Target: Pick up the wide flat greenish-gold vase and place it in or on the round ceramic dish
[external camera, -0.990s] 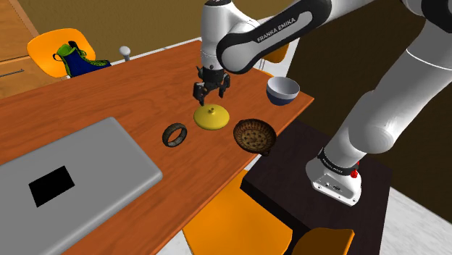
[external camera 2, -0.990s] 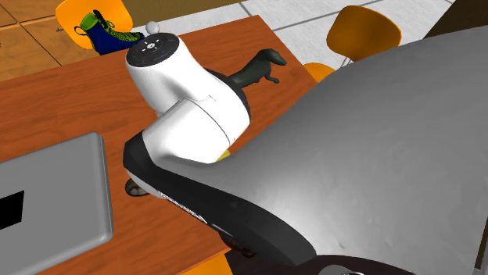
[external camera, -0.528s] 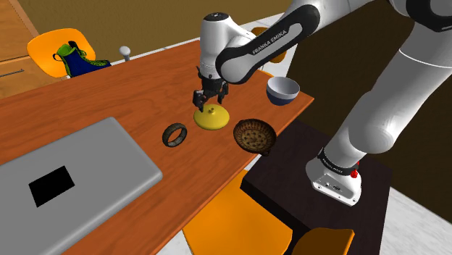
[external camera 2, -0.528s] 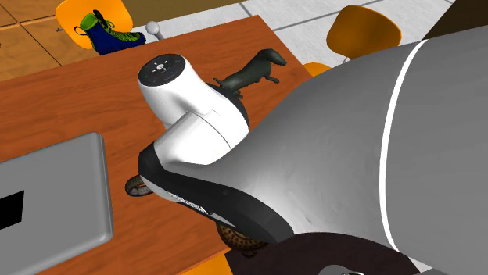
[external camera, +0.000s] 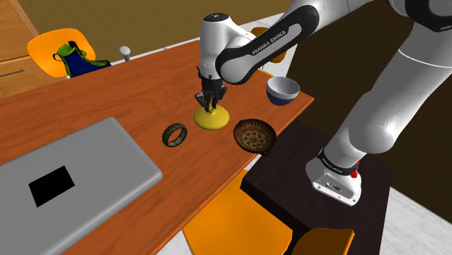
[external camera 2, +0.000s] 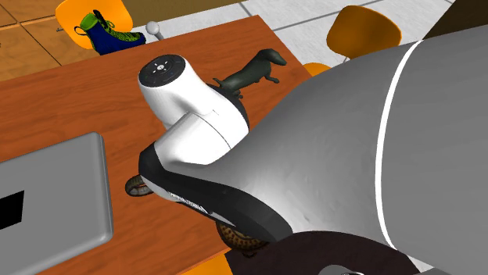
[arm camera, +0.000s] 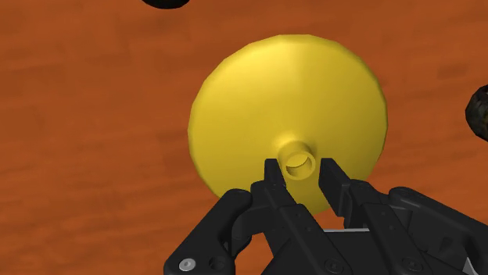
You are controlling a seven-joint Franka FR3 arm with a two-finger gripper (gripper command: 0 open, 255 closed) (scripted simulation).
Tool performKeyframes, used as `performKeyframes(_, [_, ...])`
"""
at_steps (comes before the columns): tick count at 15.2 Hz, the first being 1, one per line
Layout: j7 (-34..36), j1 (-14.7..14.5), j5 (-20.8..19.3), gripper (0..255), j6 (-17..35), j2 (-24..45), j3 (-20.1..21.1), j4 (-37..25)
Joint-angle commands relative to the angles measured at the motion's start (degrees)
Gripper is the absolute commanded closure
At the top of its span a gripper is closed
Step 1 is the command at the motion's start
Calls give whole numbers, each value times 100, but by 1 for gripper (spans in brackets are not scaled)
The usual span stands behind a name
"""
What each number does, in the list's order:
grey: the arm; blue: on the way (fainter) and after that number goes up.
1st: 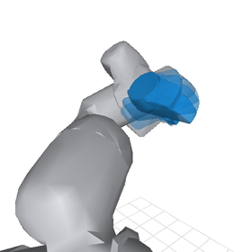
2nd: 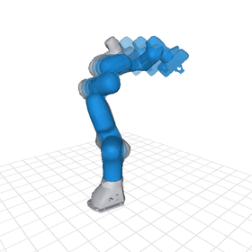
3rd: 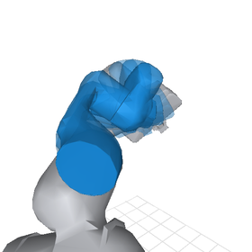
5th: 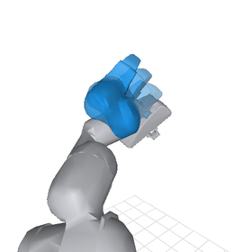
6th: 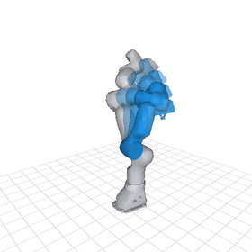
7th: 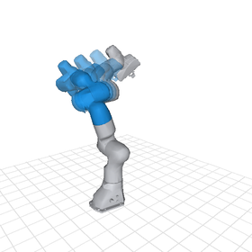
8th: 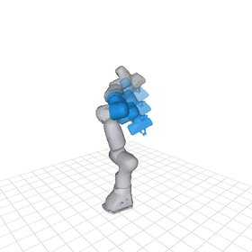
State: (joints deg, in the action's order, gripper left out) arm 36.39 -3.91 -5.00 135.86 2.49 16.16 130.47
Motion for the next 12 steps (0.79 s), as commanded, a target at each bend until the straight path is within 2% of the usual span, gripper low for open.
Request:
performKeyframes(1, [0, 0, 0, 255, 0, 0, 0, 0])
performKeyframes(8, [0, 0, 0, 255, 1, 0, 0, 0])
performKeyframes(12, [-80, 3, 98, 255, -298, -193, 5, -116])
